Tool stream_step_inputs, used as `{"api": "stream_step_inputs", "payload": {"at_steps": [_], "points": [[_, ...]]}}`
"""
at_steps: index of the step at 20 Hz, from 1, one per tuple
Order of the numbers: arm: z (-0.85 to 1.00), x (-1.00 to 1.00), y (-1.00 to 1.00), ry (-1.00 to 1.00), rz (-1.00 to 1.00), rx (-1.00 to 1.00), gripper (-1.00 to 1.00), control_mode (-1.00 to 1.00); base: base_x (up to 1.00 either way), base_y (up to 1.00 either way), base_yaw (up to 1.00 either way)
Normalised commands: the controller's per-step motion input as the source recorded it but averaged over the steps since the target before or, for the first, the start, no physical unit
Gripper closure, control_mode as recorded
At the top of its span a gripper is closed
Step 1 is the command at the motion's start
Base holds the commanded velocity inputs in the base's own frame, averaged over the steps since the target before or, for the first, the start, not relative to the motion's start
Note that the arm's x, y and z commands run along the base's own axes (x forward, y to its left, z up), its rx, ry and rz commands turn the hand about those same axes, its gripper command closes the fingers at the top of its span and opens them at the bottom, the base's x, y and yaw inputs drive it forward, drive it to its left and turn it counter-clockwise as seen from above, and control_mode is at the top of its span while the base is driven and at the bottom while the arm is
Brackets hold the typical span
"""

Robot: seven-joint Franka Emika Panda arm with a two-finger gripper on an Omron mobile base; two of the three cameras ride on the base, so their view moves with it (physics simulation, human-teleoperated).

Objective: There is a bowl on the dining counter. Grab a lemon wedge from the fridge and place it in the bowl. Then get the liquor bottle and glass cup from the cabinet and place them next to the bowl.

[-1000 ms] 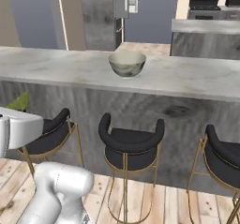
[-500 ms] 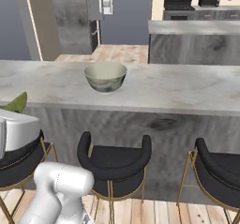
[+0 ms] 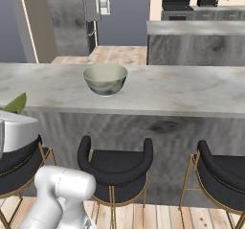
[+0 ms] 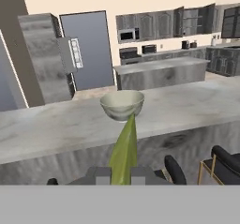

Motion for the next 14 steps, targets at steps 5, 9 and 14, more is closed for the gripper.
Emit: {"api": "stream_step_inputs", "payload": {"at_steps": [5, 9, 14], "points": [[0.68, 0.40, -0.12, 0.10, 0.00, -0.01, 1.00, -1.00, 0.00, 0.00, 0.00], [0.92, 0.32, 0.01, 0.25, 0.00, -0.08, 1.00, -1.00, 0.00, 0.00, 0.00], [0.25, 0.39, 0.25, 0.36, 0.00, -0.12, 1.00, -1.00, 0.00, 0.00, 0.00]]}}
